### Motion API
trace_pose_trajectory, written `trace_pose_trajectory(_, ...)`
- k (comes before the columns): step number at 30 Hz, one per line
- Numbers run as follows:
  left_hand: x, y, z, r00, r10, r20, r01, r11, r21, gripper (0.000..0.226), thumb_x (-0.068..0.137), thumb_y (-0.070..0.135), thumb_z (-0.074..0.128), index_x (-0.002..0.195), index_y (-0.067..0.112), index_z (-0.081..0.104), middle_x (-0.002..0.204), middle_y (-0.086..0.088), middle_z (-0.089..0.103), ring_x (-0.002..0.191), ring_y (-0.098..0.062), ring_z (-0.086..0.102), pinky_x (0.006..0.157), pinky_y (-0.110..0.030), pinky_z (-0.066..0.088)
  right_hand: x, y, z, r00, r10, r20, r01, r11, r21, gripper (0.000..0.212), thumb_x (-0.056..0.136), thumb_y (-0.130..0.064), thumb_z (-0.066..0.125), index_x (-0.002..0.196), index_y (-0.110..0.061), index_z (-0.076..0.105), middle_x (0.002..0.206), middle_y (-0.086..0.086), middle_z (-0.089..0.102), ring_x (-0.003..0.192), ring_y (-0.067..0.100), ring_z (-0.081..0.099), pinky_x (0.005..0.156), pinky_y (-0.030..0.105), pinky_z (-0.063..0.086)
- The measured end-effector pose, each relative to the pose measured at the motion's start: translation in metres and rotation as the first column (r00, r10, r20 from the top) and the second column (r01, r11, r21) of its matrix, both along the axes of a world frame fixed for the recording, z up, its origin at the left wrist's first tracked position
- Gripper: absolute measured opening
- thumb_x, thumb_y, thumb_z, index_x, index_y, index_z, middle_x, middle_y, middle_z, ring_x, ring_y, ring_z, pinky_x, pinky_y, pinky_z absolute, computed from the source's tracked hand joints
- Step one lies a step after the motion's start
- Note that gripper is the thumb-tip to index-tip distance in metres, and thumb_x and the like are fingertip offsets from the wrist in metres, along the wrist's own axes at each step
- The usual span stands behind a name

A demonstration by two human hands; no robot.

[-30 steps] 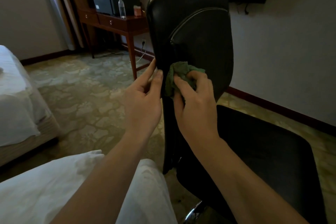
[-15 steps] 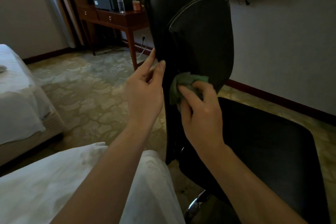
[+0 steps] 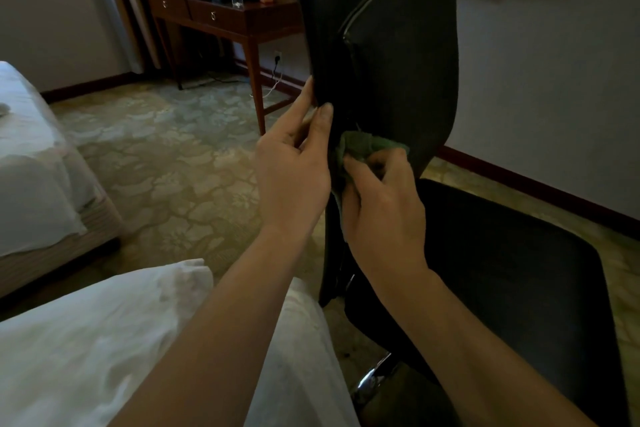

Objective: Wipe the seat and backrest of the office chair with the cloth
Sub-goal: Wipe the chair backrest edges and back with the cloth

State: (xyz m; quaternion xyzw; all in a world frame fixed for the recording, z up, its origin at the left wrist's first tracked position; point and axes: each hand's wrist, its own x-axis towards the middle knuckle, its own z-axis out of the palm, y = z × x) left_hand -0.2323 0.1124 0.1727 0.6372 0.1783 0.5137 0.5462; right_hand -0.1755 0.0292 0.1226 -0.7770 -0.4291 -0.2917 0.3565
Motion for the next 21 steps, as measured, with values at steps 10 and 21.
trace_pose_trajectory(10,-0.013,0.009,-0.020,0.982,-0.121,-0.147,0.140,0.983,0.123,0.059,0.101,0.007,0.056,0.152,0.032,0.040,0.126,0.019,0.065,0.118,0.008,0.059,0.098,-0.028,0.055,0.015,-0.032,0.002,0.997,0.000,0.073,-0.004,0.998,0.059,0.028,0.095,-0.014,0.055,0.119,-0.008,0.069,0.112,0.015,0.059,0.091,0.024,0.057,0.068,0.025,0.047)
trace_pose_trajectory(21,-0.019,0.018,-0.035,0.949,-0.149,-0.278,0.203,0.963,0.176,0.076,0.094,0.002,0.066,0.146,0.048,0.034,0.135,-0.001,0.060,0.117,-0.003,0.063,0.093,-0.020,0.054,0.021,-0.010,0.041,0.986,0.038,0.160,-0.031,0.999,-0.045,0.025,0.094,-0.010,0.058,0.116,-0.010,0.068,0.106,0.016,0.057,0.088,0.029,0.056,0.066,0.043,0.053)
